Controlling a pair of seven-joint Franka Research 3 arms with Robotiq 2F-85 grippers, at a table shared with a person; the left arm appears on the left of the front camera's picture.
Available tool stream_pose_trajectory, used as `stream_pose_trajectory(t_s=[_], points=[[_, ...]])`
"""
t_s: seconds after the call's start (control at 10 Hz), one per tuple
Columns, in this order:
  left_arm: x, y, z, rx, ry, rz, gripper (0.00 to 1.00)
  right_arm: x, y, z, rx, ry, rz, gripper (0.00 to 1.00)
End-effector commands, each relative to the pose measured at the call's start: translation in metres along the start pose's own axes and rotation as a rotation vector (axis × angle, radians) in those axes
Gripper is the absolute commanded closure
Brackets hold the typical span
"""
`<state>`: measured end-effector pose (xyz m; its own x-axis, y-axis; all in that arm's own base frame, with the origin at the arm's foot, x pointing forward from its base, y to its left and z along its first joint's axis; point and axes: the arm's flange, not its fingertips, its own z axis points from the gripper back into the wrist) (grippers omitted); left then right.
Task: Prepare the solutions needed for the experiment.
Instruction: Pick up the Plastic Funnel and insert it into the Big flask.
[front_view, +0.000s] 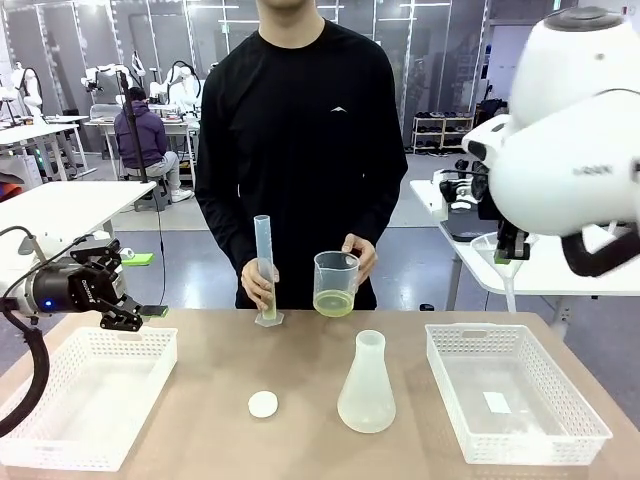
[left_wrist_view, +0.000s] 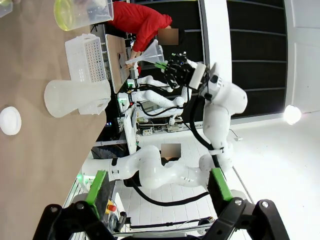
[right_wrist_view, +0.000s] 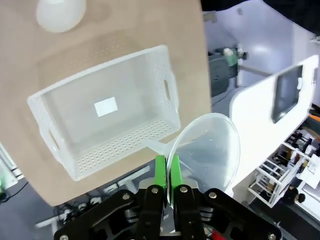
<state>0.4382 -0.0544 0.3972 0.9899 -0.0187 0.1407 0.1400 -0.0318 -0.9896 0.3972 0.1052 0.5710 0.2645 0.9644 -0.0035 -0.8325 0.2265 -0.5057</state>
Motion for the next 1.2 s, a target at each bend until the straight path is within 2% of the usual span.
stream_pose_trajectory(t_s=[0.0, 0.2, 0.3, 0.4, 0.9, 1.0, 1.1], points=[[-0.001, -0.001, 0.0, -0.003, 0.002, -0.01, 0.0, -0.008, 0.029, 0.007, -0.101, -0.029, -0.034, 1.0], [-0.001, -0.001, 0.0, -0.003, 0.002, -0.01, 0.0, -0.01, 0.044, 0.017, -0.131, -0.101, -0.052, 1.0], [-0.001, -0.001, 0.0, -0.003, 0.002, -0.01, 0.0, -0.014, 0.039, 0.008, -0.075, -0.112, -0.106, 1.0], [-0.001, -0.001, 0.0, -0.003, 0.002, -0.01, 0.0, -0.009, 0.035, 0.025, -0.102, -0.07, -0.014, 1.0], [-0.001, -0.001, 0.0, -0.003, 0.002, -0.01, 0.0, -0.009, 0.035, 0.025, -0.102, -0.07, -0.014, 1.0], [-0.001, -0.001, 0.0, -0.003, 0.002, -0.01, 0.0, -0.01, 0.039, 0.024, -0.105, -0.077, -0.01, 0.96], [-0.001, -0.001, 0.0, -0.003, 0.002, -0.01, 0.0, 0.009, 0.045, 0.029, -0.132, -0.153, 0.071, 0.96]])
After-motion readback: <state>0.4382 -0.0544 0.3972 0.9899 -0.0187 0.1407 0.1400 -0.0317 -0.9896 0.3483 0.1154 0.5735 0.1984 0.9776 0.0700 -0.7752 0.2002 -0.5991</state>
